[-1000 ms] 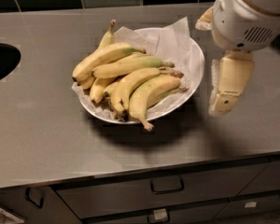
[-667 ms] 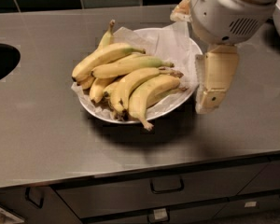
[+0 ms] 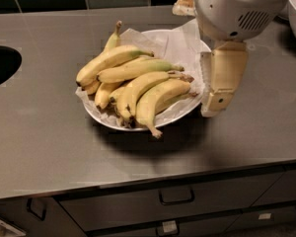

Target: Pick banana from white bowl

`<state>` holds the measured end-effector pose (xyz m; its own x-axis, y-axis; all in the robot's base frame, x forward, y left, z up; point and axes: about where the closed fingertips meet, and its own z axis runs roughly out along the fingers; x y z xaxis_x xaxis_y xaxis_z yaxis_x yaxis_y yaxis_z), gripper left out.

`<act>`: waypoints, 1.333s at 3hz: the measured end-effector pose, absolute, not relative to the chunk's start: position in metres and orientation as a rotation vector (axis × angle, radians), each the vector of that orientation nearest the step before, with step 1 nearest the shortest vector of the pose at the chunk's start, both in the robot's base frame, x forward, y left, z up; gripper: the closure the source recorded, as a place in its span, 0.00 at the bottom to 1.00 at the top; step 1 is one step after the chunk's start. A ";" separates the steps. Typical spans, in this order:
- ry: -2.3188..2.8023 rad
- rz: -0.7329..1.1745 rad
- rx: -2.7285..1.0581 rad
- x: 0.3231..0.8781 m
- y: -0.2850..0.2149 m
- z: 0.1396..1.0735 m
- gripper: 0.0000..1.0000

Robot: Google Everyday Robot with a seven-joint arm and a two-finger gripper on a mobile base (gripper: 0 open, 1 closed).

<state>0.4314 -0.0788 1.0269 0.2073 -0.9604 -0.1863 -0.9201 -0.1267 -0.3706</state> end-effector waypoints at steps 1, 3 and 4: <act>1.651 -0.098 -2.188 0.444 -0.050 1.026 0.00; 1.553 -0.011 -2.257 0.487 -0.006 1.010 0.00; 1.557 0.024 -2.211 0.495 -0.002 1.005 0.00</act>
Offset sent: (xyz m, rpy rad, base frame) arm 0.0629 0.0782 -0.0283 -0.0205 0.1270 0.2605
